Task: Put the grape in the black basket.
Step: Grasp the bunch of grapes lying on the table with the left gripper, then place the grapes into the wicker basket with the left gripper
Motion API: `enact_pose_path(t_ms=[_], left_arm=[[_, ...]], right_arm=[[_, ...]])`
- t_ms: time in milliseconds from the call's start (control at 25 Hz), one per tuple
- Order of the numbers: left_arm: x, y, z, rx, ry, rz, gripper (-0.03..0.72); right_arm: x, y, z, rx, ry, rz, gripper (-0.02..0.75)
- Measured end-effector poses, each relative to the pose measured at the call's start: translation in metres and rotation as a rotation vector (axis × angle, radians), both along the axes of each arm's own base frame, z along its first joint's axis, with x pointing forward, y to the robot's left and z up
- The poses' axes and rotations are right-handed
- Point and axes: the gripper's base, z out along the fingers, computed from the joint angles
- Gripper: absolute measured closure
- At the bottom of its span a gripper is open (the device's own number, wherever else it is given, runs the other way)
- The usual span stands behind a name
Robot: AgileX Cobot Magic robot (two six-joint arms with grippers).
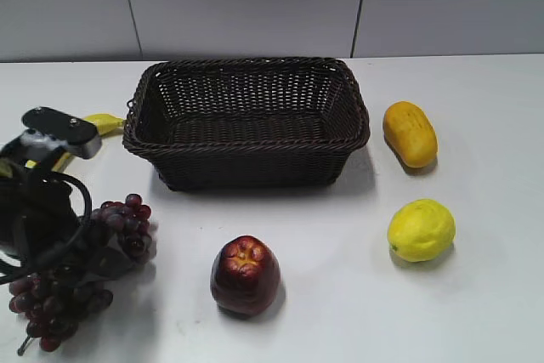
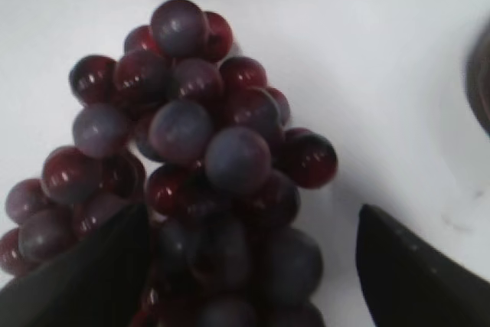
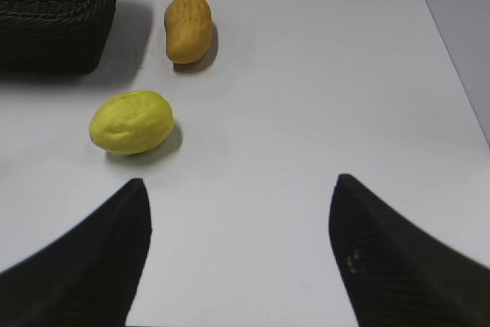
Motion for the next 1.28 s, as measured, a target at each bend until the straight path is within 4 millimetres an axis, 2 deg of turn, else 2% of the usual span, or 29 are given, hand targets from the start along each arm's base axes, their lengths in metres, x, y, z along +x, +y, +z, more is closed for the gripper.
enact_pose_path(t_ms=[120, 200, 280, 520, 680, 800, 920, 1120, 1280], left_arm=[[0.008, -0.003, -0.009, 0.011, 0.009, 0.008, 0.129], [0.010, -0.004, -0.013, 0.013, 0.017, 0.015, 0.245], [0.011, -0.004, -0.015, 0.015, 0.019, 0.016, 0.429], [0.008, -0.005, -0.013, 0.009, 0.050, 0.011, 0.440], [-0.005, -0.004, 0.002, -0.017, 0.123, -0.013, 0.442], [-0.017, -0.003, 0.027, -0.064, 0.109, -0.030, 0.442], [-0.029, 0.001, 0.062, -0.137, 0.007, -0.039, 0.445], [-0.044, 0.005, 0.145, -0.291, -0.270, -0.062, 0.445], [-0.043, 0.005, 0.218, -0.392, -0.497, -0.081, 0.445]], right_arm=[[0.000, 0.000, 0.000, 0.000, 0.000, 0.000, 0.187], [0.000, 0.000, 0.000, 0.000, 0.000, 0.000, 0.187], [0.000, 0.000, 0.000, 0.000, 0.000, 0.000, 0.187], [0.000, 0.000, 0.000, 0.000, 0.000, 0.000, 0.187], [0.000, 0.000, 0.000, 0.000, 0.000, 0.000, 0.187], [0.000, 0.000, 0.000, 0.000, 0.000, 0.000, 0.187], [0.000, 0.000, 0.000, 0.000, 0.000, 0.000, 0.187], [0.000, 0.000, 0.000, 0.000, 0.000, 0.000, 0.187], [0.000, 0.000, 0.000, 0.000, 0.000, 0.000, 0.187]])
